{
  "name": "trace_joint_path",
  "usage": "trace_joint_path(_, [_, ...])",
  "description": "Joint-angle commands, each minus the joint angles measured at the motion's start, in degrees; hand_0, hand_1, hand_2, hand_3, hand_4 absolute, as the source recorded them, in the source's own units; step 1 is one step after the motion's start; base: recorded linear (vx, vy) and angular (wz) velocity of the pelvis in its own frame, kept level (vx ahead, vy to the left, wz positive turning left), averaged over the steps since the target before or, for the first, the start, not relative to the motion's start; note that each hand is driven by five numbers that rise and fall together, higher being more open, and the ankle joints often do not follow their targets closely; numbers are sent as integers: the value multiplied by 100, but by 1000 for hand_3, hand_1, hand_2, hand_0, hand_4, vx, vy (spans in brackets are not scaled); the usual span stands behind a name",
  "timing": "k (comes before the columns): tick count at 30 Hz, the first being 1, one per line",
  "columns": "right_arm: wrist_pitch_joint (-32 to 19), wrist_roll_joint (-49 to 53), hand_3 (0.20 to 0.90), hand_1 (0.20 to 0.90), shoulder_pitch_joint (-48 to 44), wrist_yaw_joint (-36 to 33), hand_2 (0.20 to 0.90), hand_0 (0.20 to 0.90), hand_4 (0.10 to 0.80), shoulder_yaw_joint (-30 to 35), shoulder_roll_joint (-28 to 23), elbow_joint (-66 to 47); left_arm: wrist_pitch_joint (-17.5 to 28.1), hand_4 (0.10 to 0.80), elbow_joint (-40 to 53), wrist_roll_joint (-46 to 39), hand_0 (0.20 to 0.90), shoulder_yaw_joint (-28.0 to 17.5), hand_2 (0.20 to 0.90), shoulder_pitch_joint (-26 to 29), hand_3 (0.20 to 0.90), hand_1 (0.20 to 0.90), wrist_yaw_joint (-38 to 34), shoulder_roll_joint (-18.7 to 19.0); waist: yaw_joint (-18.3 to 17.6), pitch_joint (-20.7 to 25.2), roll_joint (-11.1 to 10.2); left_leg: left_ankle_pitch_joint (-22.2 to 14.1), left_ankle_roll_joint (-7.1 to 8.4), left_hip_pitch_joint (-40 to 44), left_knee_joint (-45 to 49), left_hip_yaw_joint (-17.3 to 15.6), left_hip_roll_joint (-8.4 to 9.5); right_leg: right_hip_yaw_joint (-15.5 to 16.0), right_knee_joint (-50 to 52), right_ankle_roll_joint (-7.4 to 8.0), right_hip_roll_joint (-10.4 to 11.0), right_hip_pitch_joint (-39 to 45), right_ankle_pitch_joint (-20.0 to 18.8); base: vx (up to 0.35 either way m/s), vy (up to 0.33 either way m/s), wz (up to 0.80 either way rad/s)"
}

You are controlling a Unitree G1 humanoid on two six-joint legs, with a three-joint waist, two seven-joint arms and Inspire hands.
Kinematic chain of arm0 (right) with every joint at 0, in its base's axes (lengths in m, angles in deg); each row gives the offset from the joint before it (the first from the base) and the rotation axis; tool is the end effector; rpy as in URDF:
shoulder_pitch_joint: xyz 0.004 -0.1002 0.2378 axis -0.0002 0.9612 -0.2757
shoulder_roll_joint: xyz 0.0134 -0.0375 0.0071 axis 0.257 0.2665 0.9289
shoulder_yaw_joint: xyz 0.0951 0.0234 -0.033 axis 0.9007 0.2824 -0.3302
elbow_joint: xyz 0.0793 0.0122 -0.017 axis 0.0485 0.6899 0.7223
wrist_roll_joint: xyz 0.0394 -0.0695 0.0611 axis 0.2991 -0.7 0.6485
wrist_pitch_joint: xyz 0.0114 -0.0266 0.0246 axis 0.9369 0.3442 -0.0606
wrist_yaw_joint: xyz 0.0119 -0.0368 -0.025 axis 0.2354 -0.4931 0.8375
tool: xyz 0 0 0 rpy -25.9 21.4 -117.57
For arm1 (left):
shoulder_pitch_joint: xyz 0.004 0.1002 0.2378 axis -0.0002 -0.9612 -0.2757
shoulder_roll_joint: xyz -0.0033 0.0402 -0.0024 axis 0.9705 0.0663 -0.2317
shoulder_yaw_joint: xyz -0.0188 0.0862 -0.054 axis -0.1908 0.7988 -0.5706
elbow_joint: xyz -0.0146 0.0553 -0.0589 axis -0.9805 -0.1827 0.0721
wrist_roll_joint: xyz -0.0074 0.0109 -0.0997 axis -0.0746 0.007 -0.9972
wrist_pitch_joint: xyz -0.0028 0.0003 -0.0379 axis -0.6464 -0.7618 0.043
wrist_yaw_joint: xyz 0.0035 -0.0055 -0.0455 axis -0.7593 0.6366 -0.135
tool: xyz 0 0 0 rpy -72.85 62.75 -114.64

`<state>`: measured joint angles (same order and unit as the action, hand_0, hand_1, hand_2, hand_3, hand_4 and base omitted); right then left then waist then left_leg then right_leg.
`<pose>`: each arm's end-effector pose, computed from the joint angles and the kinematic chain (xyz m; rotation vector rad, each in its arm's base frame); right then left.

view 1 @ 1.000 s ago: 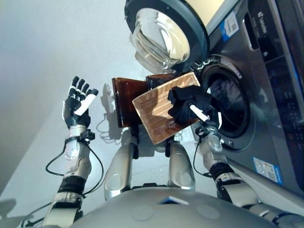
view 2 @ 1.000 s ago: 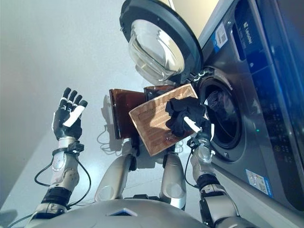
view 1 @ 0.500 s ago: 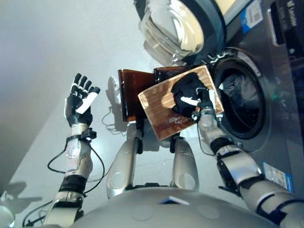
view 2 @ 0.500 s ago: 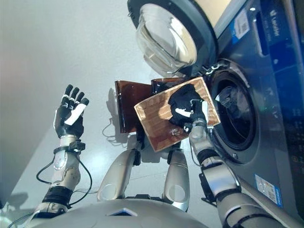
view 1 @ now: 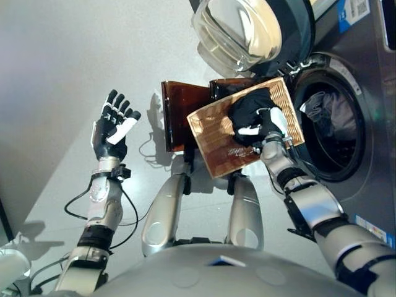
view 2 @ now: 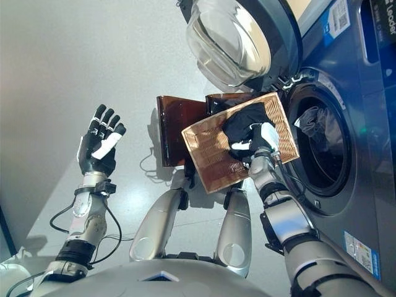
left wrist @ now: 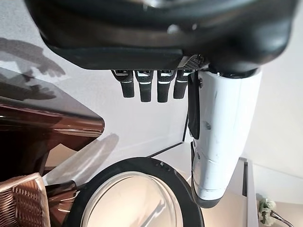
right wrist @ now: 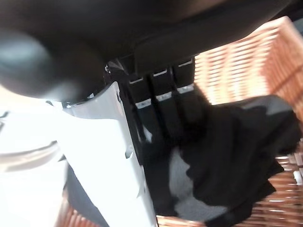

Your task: Pick up the clothes and place them into the washing machine

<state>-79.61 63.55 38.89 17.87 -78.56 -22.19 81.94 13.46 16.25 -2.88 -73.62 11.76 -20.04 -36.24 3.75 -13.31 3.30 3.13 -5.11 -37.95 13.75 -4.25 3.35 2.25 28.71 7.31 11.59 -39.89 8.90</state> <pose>0.2738 -0.2042 -0.0112 -0.8454 0.4035 -0.1882 0.1811 0.2189 0.0000 -0.3716 -0.0574 0.1347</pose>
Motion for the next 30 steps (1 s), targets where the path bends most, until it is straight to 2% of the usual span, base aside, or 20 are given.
trace_joint_path(1, [-166, 27, 900, 900, -79, -256, 900, 900, 800, -101, -239, -183, 434, 800, 728, 124, 900, -384, 900, -168, 900, 900, 24, 260, -108, 304, 78, -631, 376, -248, 628, 277, 104, -64, -643, -202, 16, -243, -974, -3, 3, -6])
trace_joint_path(10, [-268, -38, 900, 900, 743, -415, 900, 900, 800, 257, -436, -1446, 553, 800, 659, 237, 900, -734, 900, -211, 900, 900, -132, 187, -278, 362, 17, -685, 363, -266, 667, 248, 69, -96, -583, -195, 8, -291, -935, 1, 0, 0])
trace_joint_path(21, [-26, -380, 900, 900, 205, -589, 900, 900, 800, 231, -556, -602, 482, 800, 846, 187, 900, -602, 900, -276, 900, 900, 8, 244, -156, 328, 149, -737, 330, -493, 864, 219, 120, -137, -390, -215, 33, -528, -893, -1, -1, -1])
trace_joint_path(24, [-209, -56, 900, 900, 117, -478, 900, 900, 800, 268, -487, -569, 491, 800, 843, 218, 900, -501, 900, -260, 900, 900, 45, 305, -143, 330, 162, -745, 332, -533, 919, 222, 112, -128, -307, -226, 38, -576, -866, 0, -3, 1])
trace_joint_path(25, [-404, 389, 900, 900, 184, -329, 900, 900, 800, 336, -408, -627, 505, 800, 844, 204, 900, -465, 900, -284, 900, 900, 61, 307, -150, 355, 136, -760, 324, -554, 949, 225, 110, -118, -271, -236, 32, -602, -849, 5, -6, 4])
trace_joint_path(30, [-570, 799, 900, 900, 223, -256, 900, 900, 800, 407, -423, -637, 531, 800, 867, 131, 900, -444, 900, -306, 900, 900, 58, 328, -145, 385, 94, -796, 314, -625, 1022, 222, 117, -121, -152, -234, 42, -680, -822, -1, 0, 2])
